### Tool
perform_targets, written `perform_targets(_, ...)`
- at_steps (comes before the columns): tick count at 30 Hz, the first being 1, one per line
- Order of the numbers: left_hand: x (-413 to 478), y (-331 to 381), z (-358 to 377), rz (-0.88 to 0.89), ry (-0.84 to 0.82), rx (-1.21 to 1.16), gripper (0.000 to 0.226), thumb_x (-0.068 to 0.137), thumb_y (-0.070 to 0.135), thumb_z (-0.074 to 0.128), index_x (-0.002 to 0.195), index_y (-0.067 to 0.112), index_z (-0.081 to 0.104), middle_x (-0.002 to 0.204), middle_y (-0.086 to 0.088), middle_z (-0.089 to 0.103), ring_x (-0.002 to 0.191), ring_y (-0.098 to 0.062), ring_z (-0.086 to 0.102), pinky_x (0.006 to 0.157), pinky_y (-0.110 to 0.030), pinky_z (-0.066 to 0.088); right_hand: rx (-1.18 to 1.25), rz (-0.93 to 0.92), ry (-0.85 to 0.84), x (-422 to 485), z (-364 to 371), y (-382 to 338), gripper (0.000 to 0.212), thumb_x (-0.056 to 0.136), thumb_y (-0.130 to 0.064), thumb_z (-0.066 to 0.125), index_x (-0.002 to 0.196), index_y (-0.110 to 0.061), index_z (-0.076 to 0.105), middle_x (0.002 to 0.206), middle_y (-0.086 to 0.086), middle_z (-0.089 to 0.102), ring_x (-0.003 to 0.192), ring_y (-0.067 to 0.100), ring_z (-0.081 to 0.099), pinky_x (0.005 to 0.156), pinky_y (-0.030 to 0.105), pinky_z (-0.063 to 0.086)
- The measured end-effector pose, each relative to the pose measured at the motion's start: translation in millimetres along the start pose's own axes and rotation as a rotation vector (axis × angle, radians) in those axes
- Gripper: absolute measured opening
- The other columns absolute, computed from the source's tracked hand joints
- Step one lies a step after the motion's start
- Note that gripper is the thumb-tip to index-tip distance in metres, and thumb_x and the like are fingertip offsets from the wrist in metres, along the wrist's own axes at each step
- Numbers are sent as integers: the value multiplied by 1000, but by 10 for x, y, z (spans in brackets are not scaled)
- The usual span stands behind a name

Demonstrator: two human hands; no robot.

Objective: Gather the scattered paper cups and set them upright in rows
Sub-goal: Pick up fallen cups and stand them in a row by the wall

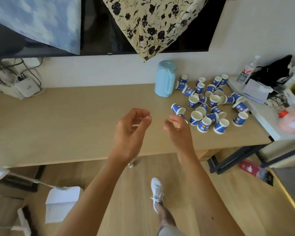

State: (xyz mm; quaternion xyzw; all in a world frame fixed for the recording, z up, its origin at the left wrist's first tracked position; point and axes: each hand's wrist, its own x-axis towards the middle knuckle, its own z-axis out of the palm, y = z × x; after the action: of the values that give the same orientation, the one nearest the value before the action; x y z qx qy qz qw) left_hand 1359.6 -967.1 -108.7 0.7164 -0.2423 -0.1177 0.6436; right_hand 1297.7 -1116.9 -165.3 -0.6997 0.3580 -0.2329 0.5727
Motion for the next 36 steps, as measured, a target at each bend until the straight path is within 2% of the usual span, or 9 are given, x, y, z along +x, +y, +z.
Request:
perform_targets(2,373,-116,131,4,0,16,23,80,47,58,94,31,68,97,4,74,92,-20,70,79,-35,53,0,5,-7,440,56,49,36,97,-30,65,129,-14,60,116,8,72,112,14,63,86,19,46)
perform_targets(4,751,-213,270,-2,0,40,23,81,47,57,94,33,68,98,5,74,93,-18,70,81,-36,54,-14,3,-9,886,104,86,37,97,-29,64,130,-13,61,116,8,72,109,12,63,76,4,41)
perform_targets(6,1121,-293,413,-19,-6,61,23,82,47,57,96,32,68,98,6,74,94,-17,69,82,-37,54,-26,16,-20,1306,143,111,38,98,-30,63,131,-13,60,117,7,72,108,10,61,71,0,39)
perform_targets(14,2156,-573,953,-118,-26,72,20,86,39,58,98,26,68,99,6,73,91,-13,70,78,-32,53,-115,144,-68,2411,195,327,36,97,-38,62,128,-20,59,118,0,71,109,12,63,68,8,37)
perform_targets(20,2482,-788,1083,-209,-69,57,21,87,32,58,100,20,69,101,1,73,92,-16,69,80,-33,54,-250,236,-44,2759,232,712,41,95,-38,64,130,-17,59,116,-3,67,96,11,57,64,14,38)
perform_targets(23,2588,-856,1071,-234,-77,52,24,87,34,57,101,19,68,102,0,73,94,-18,69,81,-33,54,-439,240,-27,2855,209,990,46,93,-32,65,131,-6,58,125,12,65,108,25,59,85,25,40)
perform_targets(25,2636,-906,1062,-254,-76,49,26,87,35,57,103,17,68,103,-1,73,95,-21,69,83,-34,54,-602,256,-37,2892,194,1185,49,92,-31,66,129,-1,56,125,19,59,117,36,54,97,40,45)
perform_targets(27,2669,-940,1057,-271,-85,49,26,87,35,57,103,17,69,103,-1,73,96,-21,69,83,-35,54,-714,275,-40,2903,175,1357,49,90,-31,68,126,-1,53,124,20,56,118,38,50,97,45,44)
perform_targets(36,2801,-1035,1051,-295,-101,67,26,87,36,57,103,19,69,102,0,73,95,-19,70,84,-37,54,-978,313,-63,2918,239,1702,64,81,-32,72,133,-7,46,126,18,53,118,36,53,95,42,49)
